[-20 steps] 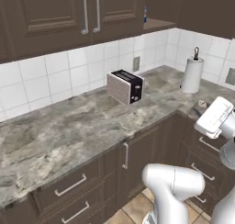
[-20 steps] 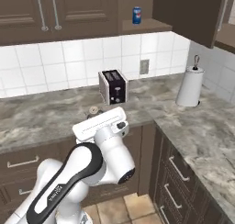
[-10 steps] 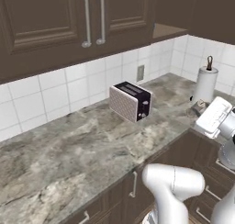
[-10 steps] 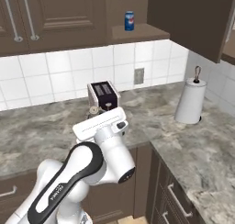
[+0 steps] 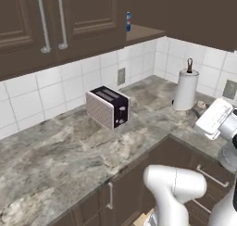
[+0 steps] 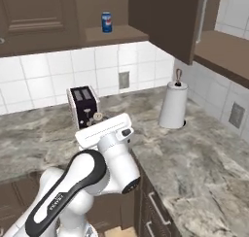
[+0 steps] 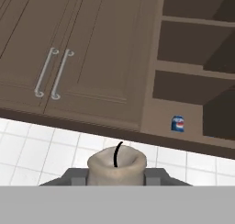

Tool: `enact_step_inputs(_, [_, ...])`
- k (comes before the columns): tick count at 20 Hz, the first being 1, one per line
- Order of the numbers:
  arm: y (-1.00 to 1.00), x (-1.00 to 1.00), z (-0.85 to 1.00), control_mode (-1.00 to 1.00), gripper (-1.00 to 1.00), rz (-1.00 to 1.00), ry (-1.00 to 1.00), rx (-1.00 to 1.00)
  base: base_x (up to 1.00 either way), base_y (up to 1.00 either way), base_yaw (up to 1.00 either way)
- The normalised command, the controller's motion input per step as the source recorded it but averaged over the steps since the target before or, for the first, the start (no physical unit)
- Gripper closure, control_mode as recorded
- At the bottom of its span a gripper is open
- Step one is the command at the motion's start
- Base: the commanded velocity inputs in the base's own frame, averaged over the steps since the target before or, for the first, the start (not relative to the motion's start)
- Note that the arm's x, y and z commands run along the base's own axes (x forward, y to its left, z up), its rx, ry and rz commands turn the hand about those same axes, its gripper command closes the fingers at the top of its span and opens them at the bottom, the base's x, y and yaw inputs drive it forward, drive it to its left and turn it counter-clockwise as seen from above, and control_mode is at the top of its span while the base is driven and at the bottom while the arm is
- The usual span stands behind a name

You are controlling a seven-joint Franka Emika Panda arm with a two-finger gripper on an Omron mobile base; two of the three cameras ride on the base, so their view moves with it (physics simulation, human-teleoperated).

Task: Pick the candle and candle from the dining table and place them in the open cabinet. Close the cabinet after placing the objects.

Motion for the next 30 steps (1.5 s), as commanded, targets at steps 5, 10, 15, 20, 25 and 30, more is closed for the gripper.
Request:
enact_step_inputs(5, [0.00, 0.00, 0.00, 1.00, 1.00, 0.00, 0.00, 0.00, -0.02, -0.76, -0.04])
enact_step_inputs(10, [0.00, 0.00, 0.00, 1.00, 1.00, 0.00, 0.00, 0.00, 0.75, -0.01, -0.08])
enact_step_inputs(15, [0.00, 0.00, 0.00, 1.00, 1.00, 0.00, 0.00, 0.00, 0.96, 0.49, -0.10])
enact_step_inputs(20, [0.00, 0.00, 0.00, 1.00, 1.00, 0.00, 0.00, 0.00, -0.39, 0.59, 0.14])
enact_step_inputs(25, [0.00, 0.00, 0.00, 1.00, 1.00, 0.00, 0.00, 0.00, 0.10, 0.13, 0.03])
enact_step_inputs(30, [0.00, 0.00, 0.00, 1.00, 1.00, 0.00, 0.00, 0.00, 0.92, 0.00, -0.02])
